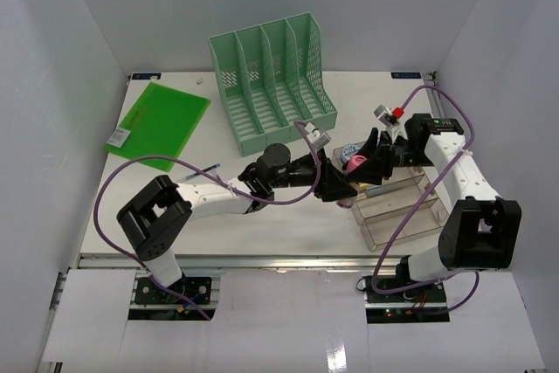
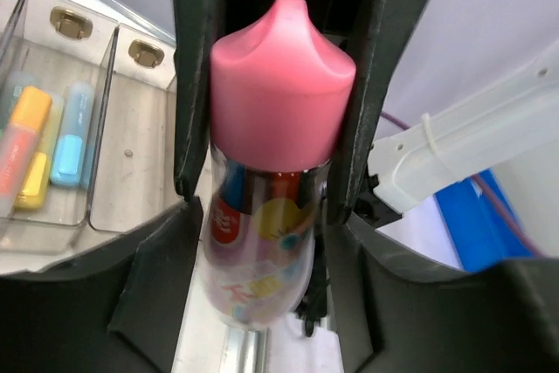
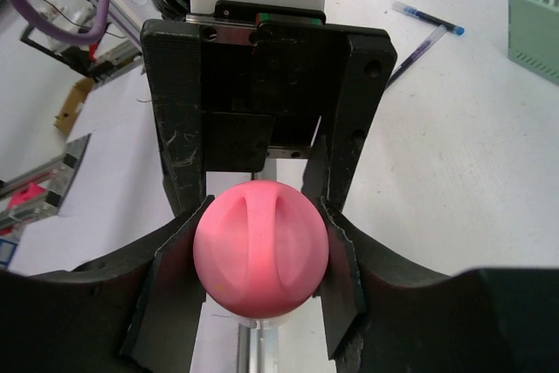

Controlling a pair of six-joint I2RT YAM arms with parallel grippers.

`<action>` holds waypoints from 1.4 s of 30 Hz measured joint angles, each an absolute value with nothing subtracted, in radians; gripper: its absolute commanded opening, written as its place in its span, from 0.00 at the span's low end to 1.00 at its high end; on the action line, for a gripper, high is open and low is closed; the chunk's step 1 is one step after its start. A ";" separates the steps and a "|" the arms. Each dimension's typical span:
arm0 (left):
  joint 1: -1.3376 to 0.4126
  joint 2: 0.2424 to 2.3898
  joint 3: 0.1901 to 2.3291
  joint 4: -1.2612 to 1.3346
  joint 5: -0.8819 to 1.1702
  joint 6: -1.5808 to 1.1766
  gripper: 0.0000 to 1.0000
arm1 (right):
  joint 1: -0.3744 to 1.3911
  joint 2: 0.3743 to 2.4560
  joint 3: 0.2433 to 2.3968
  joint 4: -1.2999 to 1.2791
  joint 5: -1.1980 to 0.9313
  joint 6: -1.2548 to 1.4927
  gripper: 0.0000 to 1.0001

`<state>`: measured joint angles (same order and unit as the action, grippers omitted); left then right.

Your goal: Organize the desk

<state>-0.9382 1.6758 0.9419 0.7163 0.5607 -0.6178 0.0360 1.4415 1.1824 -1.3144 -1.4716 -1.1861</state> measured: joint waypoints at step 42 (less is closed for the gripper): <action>-0.938 0.631 0.628 -0.387 -0.295 -0.184 0.98 | 0.032 1.006 0.757 -0.563 -0.322 -1.162 0.29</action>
